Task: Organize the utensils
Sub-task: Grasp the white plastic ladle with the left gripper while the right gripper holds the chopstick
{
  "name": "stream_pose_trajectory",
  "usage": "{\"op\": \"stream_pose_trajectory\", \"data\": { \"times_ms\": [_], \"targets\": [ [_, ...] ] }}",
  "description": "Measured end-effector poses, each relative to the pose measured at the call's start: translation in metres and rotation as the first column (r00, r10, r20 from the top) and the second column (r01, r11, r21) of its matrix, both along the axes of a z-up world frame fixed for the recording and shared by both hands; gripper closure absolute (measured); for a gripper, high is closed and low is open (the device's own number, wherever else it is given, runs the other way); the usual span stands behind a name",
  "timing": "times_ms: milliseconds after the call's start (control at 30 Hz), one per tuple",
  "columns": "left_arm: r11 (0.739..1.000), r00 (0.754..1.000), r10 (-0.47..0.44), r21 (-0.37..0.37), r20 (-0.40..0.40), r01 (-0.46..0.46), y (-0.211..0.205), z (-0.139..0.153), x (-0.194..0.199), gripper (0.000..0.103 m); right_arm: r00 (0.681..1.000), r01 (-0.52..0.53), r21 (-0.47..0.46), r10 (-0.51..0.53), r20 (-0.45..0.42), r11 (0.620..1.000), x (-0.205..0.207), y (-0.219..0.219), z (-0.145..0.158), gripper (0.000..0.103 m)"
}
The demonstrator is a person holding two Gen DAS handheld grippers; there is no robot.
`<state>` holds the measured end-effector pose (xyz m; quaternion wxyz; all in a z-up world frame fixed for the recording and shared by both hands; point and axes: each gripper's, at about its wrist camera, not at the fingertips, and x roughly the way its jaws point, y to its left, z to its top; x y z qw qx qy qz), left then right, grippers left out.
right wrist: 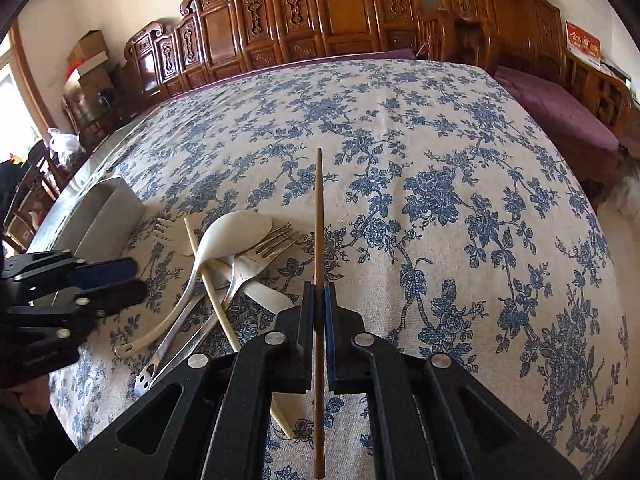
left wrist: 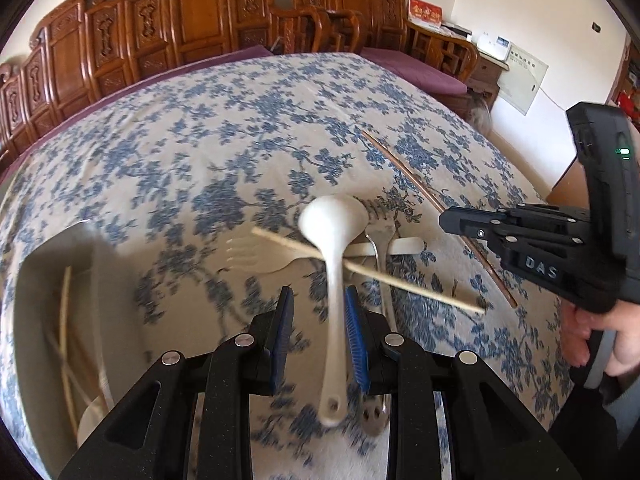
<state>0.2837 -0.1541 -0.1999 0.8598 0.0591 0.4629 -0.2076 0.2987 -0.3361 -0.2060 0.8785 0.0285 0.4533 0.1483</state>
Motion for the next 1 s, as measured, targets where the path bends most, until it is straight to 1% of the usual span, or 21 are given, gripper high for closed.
{"op": "stream_pose_trajectory", "data": {
  "times_ms": [267, 367, 433, 500, 567, 700, 800, 1000],
  "targets": [
    [1.000, 0.999, -0.009, 0.010, -0.043, 0.009, -0.017, -0.019, 0.022, 0.079, 1.000, -0.012, 0.019, 0.012, -0.002, 1.000, 0.001, 0.004, 0.000, 0.097],
    [1.000, 0.999, -0.005, -0.003, -0.051, 0.005, -0.018, -0.021, 0.027, 0.080, 1.000, -0.013, 0.026, 0.013, -0.002, 1.000, 0.002, 0.004, 0.000, 0.097],
    [1.000, 0.998, -0.004, -0.018, -0.056, 0.003, -0.018, -0.021, 0.031, 0.083, 1.000, -0.013, 0.029, 0.013, -0.001, 0.999, 0.001, 0.004, 0.001, 0.097],
    [1.000, 0.998, -0.006, -0.019, -0.064, 0.004, -0.019, -0.022, 0.032, 0.092, 1.000, -0.013, 0.032, 0.013, -0.002, 0.999, 0.002, 0.004, 0.001, 0.097],
    [1.000, 0.997, -0.012, -0.028, -0.075, 0.009, -0.019, -0.024, 0.033, 0.094, 1.000, -0.011, 0.033, 0.011, -0.003, 0.999, 0.002, 0.005, 0.001, 0.097],
    [0.999, 0.997, -0.018, -0.034, -0.070, 0.016, -0.018, -0.024, 0.031, 0.095, 1.000, -0.016, 0.030, 0.016, -0.001, 0.999, 0.002, 0.005, 0.001, 0.097],
    [0.999, 0.998, -0.020, -0.027, -0.052, 0.018, -0.018, -0.021, 0.026, 0.095, 1.000, -0.018, 0.030, 0.018, 0.001, 0.999, 0.001, 0.006, 0.001, 0.097],
    [1.000, 1.000, -0.020, -0.015, -0.015, 0.020, -0.014, -0.007, 0.018, 0.095, 1.000, -0.022, 0.033, 0.021, 0.009, 0.999, 0.000, 0.010, 0.005, 0.097]
  ]
}}
